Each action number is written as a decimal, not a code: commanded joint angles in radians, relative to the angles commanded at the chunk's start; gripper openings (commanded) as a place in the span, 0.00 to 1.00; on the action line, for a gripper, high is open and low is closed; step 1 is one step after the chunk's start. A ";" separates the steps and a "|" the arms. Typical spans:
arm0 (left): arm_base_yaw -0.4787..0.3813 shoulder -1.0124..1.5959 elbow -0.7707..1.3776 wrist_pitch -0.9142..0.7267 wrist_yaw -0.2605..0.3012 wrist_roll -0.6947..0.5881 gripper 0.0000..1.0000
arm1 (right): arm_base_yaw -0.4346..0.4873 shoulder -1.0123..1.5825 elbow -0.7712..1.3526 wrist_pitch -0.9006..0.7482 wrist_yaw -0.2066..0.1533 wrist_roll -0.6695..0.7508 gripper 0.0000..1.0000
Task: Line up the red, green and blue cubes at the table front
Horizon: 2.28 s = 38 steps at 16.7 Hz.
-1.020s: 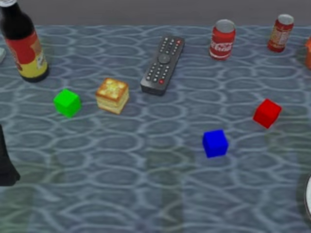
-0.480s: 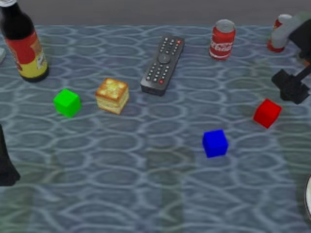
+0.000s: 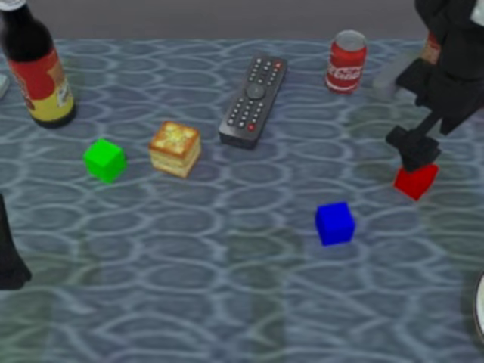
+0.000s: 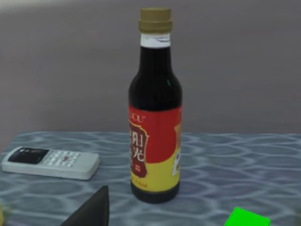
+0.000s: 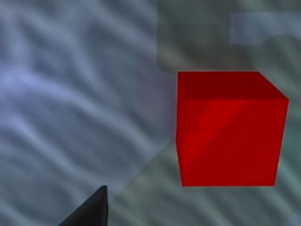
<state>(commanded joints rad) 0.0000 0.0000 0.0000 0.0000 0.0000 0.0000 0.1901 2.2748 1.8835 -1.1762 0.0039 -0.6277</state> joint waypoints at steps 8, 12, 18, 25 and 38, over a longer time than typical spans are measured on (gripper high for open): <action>0.000 0.000 0.000 0.000 0.000 0.000 1.00 | -0.001 0.020 -0.026 0.040 0.000 -0.003 1.00; 0.000 0.000 0.000 0.000 0.000 0.000 1.00 | 0.000 0.082 -0.120 0.210 0.001 0.000 1.00; 0.000 0.000 0.000 0.000 0.000 0.000 1.00 | 0.002 0.119 -0.169 0.285 0.001 0.001 1.00; 0.000 0.000 0.000 0.000 0.000 0.000 1.00 | 0.002 0.119 -0.169 0.285 0.001 0.001 0.55; 0.000 0.000 0.000 0.000 0.000 0.000 1.00 | 0.002 0.119 -0.169 0.285 0.001 0.001 0.00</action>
<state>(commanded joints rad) 0.0000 0.0000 0.0000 0.0000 0.0000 0.0000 0.1918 2.3940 1.7144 -0.8911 0.0051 -0.6271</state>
